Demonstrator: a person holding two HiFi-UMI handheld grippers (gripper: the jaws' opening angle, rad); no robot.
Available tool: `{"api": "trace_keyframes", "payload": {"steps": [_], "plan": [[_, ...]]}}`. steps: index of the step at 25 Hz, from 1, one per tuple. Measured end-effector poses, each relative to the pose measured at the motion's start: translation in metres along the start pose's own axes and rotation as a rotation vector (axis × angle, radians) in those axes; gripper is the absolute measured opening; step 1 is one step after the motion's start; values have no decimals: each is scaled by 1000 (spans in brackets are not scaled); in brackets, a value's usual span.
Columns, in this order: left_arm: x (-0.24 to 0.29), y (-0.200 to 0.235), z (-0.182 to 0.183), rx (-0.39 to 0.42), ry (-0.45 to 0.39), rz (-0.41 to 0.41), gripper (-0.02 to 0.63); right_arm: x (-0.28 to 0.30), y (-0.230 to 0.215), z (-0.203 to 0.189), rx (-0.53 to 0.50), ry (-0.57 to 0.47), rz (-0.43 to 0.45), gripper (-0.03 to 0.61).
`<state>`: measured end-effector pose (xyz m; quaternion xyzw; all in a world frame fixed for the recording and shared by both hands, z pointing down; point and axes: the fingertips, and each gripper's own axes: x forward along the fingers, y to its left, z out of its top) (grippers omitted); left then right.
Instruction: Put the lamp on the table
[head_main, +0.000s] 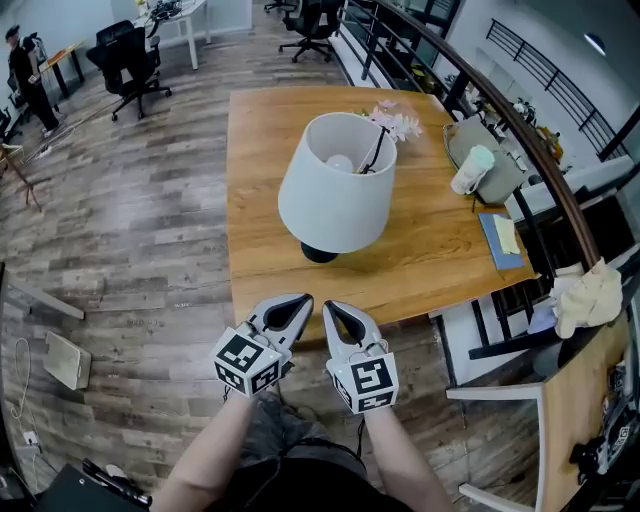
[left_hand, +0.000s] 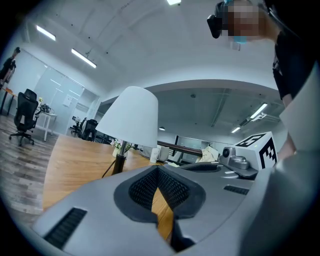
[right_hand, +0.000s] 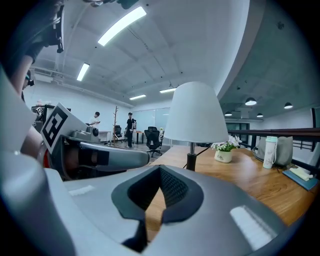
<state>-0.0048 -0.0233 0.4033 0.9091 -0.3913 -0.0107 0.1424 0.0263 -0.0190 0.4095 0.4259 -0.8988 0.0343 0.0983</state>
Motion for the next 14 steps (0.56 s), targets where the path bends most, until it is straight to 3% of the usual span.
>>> {"api": "trace_keyframes", "payload": {"steps": [7, 14], "plan": [[-19, -18, 5, 10, -28, 62, -3, -25, 9, 14, -11, -34, 16, 6], [-33, -32, 0, -43, -51, 115, -3, -52, 14, 15, 2, -45, 44, 6]]}}
